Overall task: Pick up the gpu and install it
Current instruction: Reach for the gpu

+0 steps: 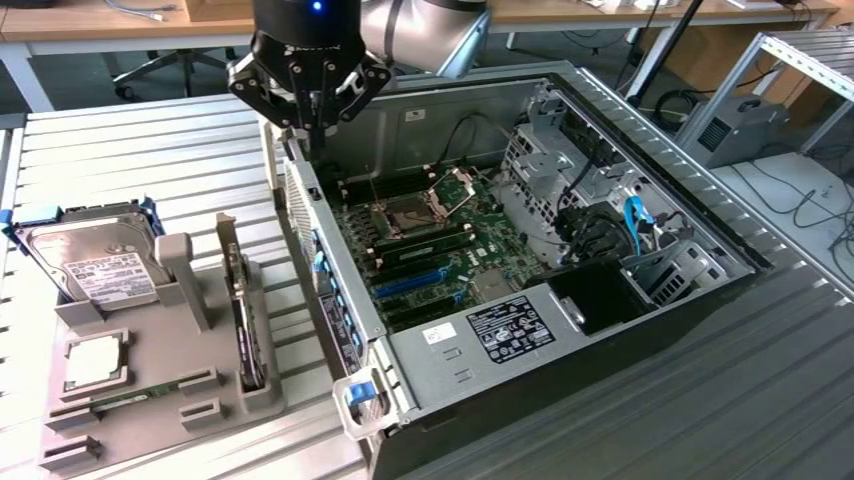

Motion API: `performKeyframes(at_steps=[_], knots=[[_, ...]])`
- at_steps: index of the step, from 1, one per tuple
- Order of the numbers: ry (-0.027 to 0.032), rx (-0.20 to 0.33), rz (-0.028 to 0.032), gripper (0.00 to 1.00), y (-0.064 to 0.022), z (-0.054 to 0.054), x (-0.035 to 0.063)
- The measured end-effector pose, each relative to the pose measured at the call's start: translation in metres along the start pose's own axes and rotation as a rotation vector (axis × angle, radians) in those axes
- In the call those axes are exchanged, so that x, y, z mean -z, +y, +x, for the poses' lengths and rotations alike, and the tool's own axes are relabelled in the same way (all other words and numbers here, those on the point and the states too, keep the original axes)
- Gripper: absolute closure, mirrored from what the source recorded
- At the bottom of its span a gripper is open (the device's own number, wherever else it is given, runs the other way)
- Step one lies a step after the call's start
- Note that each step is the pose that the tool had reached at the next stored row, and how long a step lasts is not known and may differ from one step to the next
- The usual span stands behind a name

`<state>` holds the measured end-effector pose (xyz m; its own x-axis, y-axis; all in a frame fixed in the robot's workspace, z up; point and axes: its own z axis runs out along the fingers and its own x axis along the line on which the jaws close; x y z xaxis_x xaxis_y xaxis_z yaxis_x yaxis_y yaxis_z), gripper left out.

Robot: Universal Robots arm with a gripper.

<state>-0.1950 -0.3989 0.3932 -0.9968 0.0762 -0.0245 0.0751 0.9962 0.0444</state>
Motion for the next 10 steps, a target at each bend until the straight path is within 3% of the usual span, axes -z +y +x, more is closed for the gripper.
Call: performKeyframes(at_steps=[10], knots=[[0.0, 0.0, 0.0, 0.89, -0.0005, 0.0068, 0.0002]])
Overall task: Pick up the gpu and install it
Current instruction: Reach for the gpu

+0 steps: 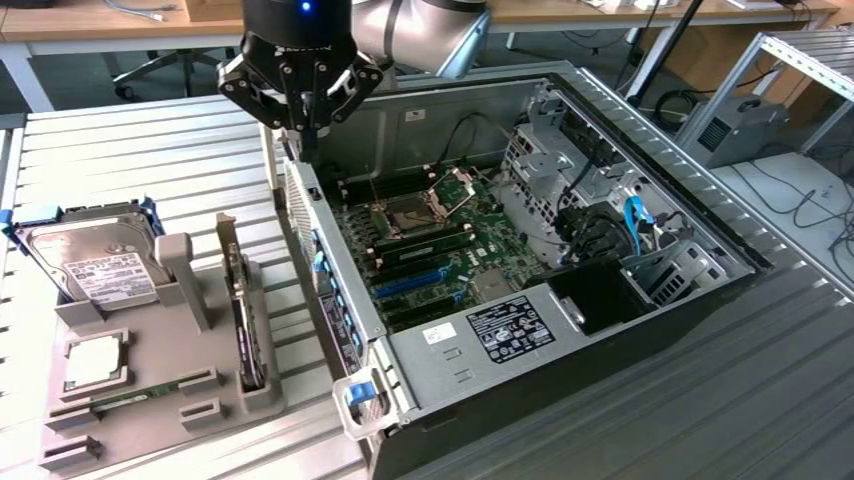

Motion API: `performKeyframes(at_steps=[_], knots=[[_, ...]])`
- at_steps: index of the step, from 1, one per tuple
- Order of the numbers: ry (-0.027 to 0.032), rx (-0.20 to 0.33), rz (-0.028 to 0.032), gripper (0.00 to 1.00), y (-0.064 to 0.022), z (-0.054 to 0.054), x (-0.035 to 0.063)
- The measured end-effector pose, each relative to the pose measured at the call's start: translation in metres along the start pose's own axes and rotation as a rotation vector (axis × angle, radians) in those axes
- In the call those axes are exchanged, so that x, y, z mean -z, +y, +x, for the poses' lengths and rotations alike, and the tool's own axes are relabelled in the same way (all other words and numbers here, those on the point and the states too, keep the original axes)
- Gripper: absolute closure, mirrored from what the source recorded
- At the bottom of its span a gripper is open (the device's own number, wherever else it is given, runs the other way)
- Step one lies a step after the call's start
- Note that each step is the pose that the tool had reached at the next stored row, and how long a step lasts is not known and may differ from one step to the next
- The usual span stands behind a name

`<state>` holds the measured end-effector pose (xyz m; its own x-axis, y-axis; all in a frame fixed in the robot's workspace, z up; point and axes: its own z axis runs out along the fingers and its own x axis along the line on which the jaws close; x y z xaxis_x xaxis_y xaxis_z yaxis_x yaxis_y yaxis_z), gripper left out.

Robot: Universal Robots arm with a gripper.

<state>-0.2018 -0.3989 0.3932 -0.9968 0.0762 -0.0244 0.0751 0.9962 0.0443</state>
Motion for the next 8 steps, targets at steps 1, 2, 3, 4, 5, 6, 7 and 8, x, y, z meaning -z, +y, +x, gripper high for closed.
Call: performKeyframes(at_steps=[1, 2, 3, 4, 5, 6, 7, 8], knots=[[0.0, 0.0, 0.0, 0.89, -0.0001, 0.0009, 0.0], [0.0001, 0.0, 0.0, 0.89, -0.0001, 0.0015, 0.0001], [0.0001, 0.0, 0.0001, 0.89, -0.0002, 0.0023, 0.0001], [0.0, 0.0, 0.0, 0.89, -0.0002, 0.0032, 0.0001], [0.0, 0.0, 0.0, 0.89, -0.0003, 0.0043, 0.0001], [0.0, 0.0, 0.0, 0.89, -0.0004, 0.0054, 0.0001], [0.0, 0.0, 0.0, 0.89, -0.0005, 0.0069, 0.0002], [0.0, 0.0, 0.0, 0.89, -0.0006, 0.0079, 0.0002]])
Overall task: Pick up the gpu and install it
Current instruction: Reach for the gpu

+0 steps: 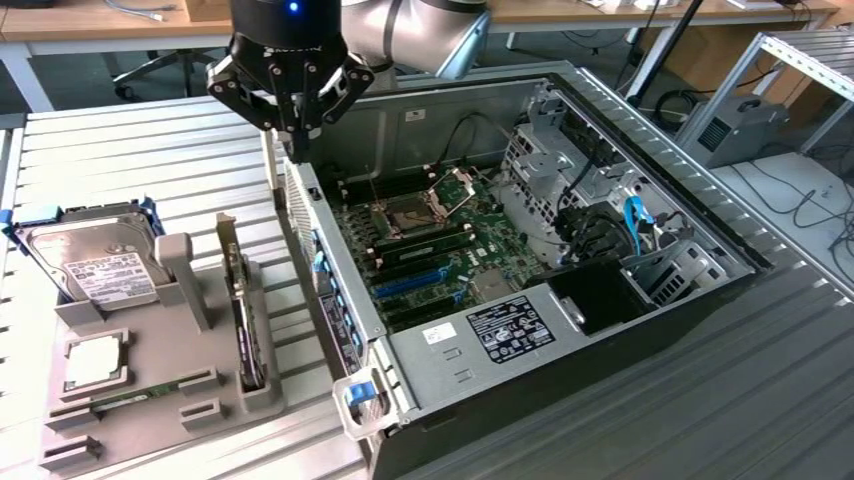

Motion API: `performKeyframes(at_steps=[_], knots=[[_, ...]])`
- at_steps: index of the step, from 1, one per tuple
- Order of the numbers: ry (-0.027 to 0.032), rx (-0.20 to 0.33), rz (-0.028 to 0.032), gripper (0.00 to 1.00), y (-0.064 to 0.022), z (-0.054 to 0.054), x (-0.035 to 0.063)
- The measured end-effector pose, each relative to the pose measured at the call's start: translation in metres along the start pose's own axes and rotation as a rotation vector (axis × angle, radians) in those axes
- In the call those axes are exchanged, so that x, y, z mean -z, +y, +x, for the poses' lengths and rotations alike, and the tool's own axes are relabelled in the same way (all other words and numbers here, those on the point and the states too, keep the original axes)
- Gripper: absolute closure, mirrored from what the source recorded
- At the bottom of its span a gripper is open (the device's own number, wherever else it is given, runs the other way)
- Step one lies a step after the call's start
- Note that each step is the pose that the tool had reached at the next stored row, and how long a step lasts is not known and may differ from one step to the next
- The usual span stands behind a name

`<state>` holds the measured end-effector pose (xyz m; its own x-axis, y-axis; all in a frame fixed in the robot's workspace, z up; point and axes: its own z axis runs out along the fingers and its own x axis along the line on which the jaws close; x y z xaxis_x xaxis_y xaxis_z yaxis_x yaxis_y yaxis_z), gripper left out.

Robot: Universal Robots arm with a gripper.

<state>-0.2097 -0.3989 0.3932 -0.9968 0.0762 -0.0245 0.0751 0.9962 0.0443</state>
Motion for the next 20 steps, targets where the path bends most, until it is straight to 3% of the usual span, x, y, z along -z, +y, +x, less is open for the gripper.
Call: performKeyframes(at_steps=[20], knots=[[0.0, 0.0, -0.0001, 0.89, -0.0011, 0.015, 0.0004]])
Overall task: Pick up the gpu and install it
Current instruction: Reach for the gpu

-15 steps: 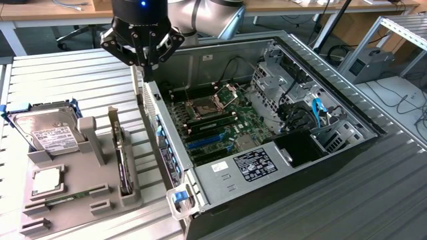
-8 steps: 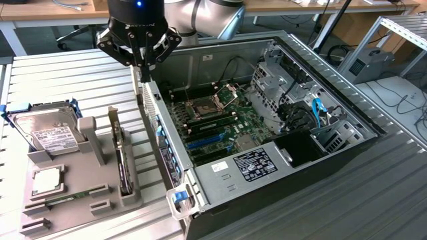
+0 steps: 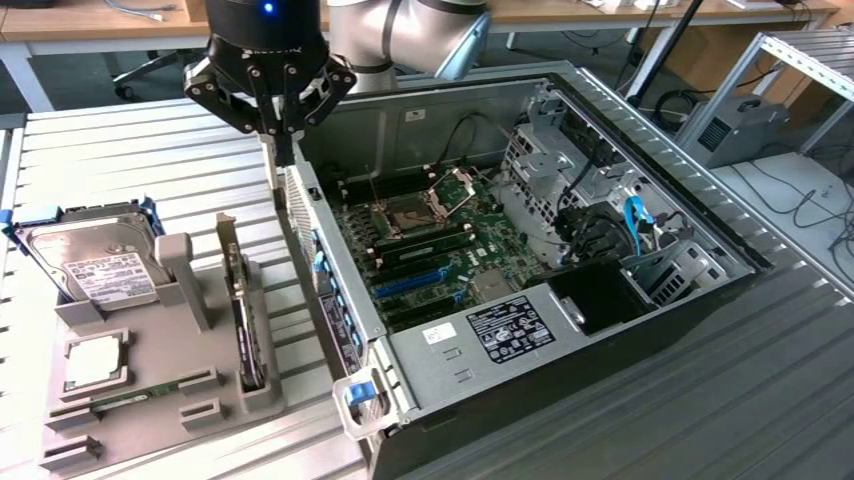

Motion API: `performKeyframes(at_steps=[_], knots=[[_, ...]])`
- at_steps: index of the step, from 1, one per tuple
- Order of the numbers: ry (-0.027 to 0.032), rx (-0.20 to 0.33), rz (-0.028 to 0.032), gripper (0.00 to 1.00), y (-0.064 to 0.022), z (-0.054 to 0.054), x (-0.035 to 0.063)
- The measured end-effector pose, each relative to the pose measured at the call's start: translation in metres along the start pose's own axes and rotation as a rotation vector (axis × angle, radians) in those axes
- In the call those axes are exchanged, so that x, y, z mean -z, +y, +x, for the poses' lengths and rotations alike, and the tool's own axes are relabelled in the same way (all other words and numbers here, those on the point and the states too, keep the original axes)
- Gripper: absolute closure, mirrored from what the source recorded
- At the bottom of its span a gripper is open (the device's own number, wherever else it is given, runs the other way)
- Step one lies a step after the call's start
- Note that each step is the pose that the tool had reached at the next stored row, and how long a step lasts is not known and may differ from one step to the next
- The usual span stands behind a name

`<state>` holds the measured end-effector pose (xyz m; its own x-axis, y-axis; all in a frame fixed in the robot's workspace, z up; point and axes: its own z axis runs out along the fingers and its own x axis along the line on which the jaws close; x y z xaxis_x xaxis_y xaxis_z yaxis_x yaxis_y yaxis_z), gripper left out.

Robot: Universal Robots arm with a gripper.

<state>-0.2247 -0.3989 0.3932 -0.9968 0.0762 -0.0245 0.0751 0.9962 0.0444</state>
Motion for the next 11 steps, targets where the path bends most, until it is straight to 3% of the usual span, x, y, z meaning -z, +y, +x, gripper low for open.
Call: performKeyframes(at_steps=[11], knots=[[0.0, 0.0, 0.0001, 0.89, -0.0007, 0.0092, 0.0003]])
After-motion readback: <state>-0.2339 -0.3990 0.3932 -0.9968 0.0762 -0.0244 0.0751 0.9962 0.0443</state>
